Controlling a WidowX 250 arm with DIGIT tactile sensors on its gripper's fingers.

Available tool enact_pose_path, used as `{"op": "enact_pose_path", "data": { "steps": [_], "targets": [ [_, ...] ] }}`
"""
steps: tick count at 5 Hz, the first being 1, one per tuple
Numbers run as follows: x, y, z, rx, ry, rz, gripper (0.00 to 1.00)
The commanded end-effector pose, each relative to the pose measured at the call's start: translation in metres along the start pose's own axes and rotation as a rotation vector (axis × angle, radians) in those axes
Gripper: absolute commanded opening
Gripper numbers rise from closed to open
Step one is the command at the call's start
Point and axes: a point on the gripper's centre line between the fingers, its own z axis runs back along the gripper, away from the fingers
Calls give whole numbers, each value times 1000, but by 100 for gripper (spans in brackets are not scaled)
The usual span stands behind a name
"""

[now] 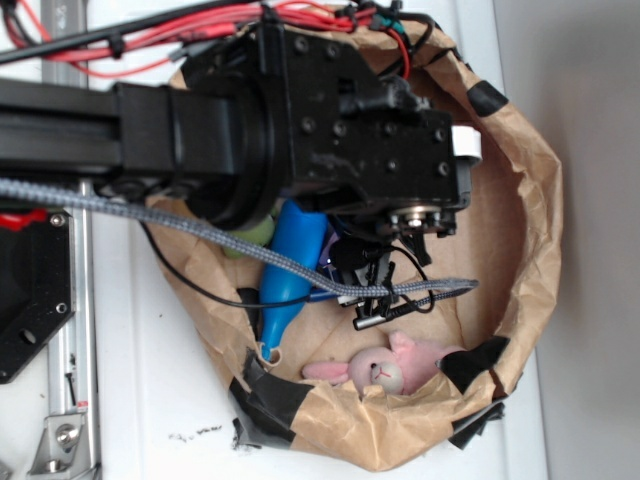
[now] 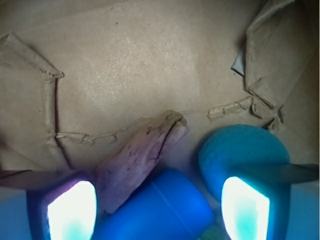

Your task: Grab the wood chip.

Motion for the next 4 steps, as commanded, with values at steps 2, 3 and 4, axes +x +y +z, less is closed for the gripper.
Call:
{"op": "enact_pose_path", "data": {
  "steps": [2, 3, 4],
  "targets": [
    [16, -24, -15, -107, -88, 88, 100],
    [14, -42, -25, -114, -54, 52, 100],
    [13, -46, -22, -131, -49, 44, 100]
  ]
}}
